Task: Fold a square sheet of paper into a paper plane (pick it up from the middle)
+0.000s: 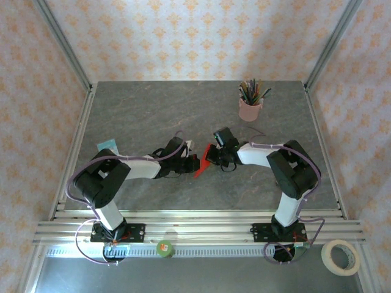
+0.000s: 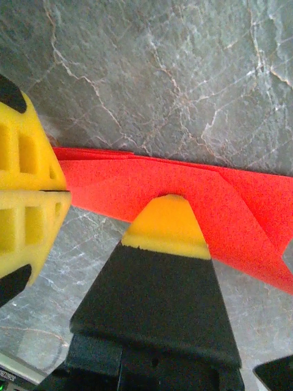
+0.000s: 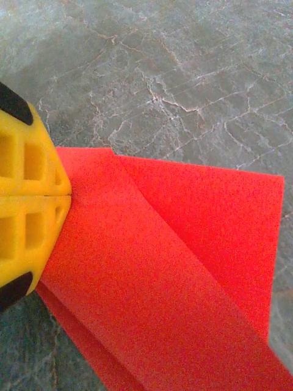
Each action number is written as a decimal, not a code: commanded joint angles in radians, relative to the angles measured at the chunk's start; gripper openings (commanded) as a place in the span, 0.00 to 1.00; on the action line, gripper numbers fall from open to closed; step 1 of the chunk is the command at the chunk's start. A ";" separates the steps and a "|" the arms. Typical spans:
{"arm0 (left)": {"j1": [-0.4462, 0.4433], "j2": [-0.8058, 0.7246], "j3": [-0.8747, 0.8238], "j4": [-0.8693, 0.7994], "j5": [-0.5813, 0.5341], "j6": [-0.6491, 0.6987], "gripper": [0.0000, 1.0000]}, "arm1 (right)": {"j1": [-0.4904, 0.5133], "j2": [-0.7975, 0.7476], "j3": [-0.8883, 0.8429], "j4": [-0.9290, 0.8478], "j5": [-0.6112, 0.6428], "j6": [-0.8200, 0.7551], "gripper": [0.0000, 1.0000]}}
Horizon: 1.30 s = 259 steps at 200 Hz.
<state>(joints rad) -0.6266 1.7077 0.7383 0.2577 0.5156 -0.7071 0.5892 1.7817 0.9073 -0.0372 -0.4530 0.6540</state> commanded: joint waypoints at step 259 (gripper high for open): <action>-0.007 0.046 0.114 -0.033 -0.034 0.027 0.04 | -0.080 0.101 0.104 -0.116 0.054 -0.092 0.02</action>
<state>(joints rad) -0.6285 1.7451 0.7853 0.2268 0.4892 -0.6735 0.5095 1.8606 1.0416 -0.1307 -0.4294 0.5606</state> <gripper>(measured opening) 0.062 0.040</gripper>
